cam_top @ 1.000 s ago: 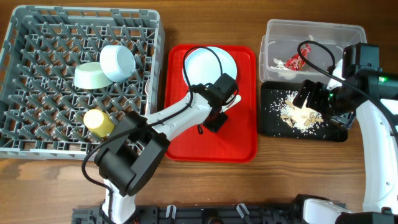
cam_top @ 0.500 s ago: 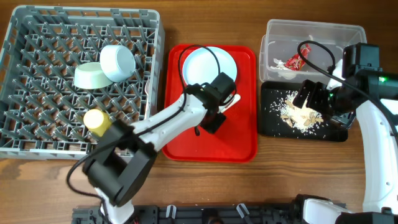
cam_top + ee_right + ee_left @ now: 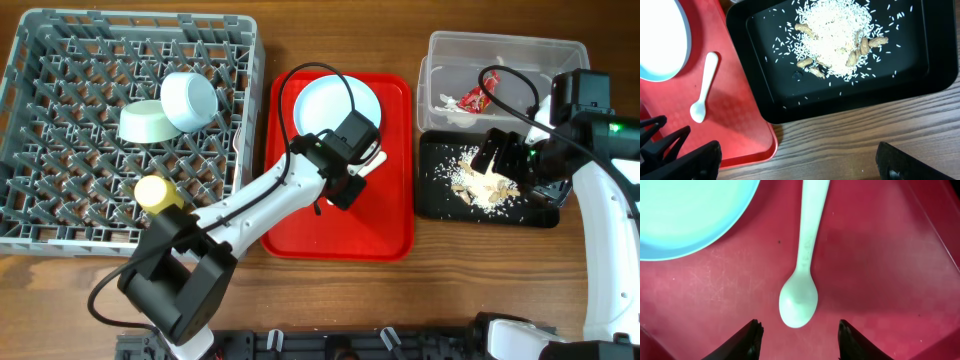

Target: Sort waste into correct bins and load items into the dishwasher rack

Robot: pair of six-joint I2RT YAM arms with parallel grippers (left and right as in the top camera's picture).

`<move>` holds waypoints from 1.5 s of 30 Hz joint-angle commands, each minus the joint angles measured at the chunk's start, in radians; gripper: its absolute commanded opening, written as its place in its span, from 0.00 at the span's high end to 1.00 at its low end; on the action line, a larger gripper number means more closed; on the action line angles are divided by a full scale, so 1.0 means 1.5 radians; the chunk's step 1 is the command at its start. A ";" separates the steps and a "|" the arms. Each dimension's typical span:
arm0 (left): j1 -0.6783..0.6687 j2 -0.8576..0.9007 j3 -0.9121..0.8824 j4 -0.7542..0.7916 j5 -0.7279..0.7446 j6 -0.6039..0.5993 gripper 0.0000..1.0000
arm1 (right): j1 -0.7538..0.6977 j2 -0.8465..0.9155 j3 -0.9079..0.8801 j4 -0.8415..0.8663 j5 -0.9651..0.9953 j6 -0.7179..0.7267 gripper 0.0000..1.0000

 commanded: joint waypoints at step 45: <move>-0.004 0.141 -0.008 0.023 0.008 -0.002 0.54 | -0.002 -0.011 0.003 0.000 0.009 -0.008 0.00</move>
